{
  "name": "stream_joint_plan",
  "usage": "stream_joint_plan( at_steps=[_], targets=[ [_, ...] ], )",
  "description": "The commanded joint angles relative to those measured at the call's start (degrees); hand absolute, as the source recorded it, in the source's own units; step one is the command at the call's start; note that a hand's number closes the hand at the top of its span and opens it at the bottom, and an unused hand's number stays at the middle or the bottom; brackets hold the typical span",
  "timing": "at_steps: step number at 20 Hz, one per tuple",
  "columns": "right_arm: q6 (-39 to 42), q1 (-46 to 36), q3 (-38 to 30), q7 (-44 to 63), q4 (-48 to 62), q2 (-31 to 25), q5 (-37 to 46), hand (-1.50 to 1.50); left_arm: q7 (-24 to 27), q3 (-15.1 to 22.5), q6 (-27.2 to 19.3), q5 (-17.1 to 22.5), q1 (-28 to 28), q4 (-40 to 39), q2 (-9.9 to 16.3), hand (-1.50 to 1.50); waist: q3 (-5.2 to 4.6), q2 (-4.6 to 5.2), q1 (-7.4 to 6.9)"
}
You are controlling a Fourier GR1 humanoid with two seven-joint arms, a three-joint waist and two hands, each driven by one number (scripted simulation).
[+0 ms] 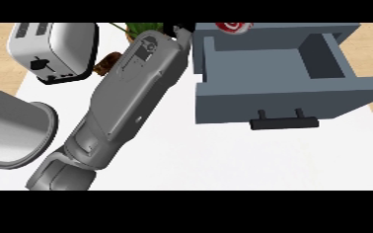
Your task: Pick up the can, place it into the drawer and close the drawer
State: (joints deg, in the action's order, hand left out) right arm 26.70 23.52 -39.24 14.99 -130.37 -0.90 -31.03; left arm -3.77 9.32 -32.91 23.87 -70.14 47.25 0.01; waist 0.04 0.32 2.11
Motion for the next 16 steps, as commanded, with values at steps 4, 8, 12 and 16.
stream_joint_plan(
  at_steps=[4,8,12,16],
  targets=[
    [-3.11,-1.46,1.99,4.58,-5.41,0.48,1.05,-1.5,2.34,4.98,-2.54,9.05,-6.02,-6.8,-0.01,1.5,-0.02,0.08,0.69],
    [1.07,-0.43,-0.64,1.27,-0.54,-0.9,-1.69,-1.5,5.26,9.36,-3.35,12.27,-7.29,-11.03,-0.01,1.5,0.04,0.17,1.74],
    [1.7,-1.08,-1.2,0.92,0.95,-1.77,-3.08,-1.5,6.89,10.23,-4.41,15.35,-9.64,-15.99,-0.01,1.5,0.08,0.49,2.82],
    [-4.33,-2.79,1.37,6.49,-5.39,-0.71,-1.22,-1.5,7.64,14.37,-5.21,19.32,-9.14,-14.99,-0.01,1.5,0.0,0.42,1.91]
  ],
)
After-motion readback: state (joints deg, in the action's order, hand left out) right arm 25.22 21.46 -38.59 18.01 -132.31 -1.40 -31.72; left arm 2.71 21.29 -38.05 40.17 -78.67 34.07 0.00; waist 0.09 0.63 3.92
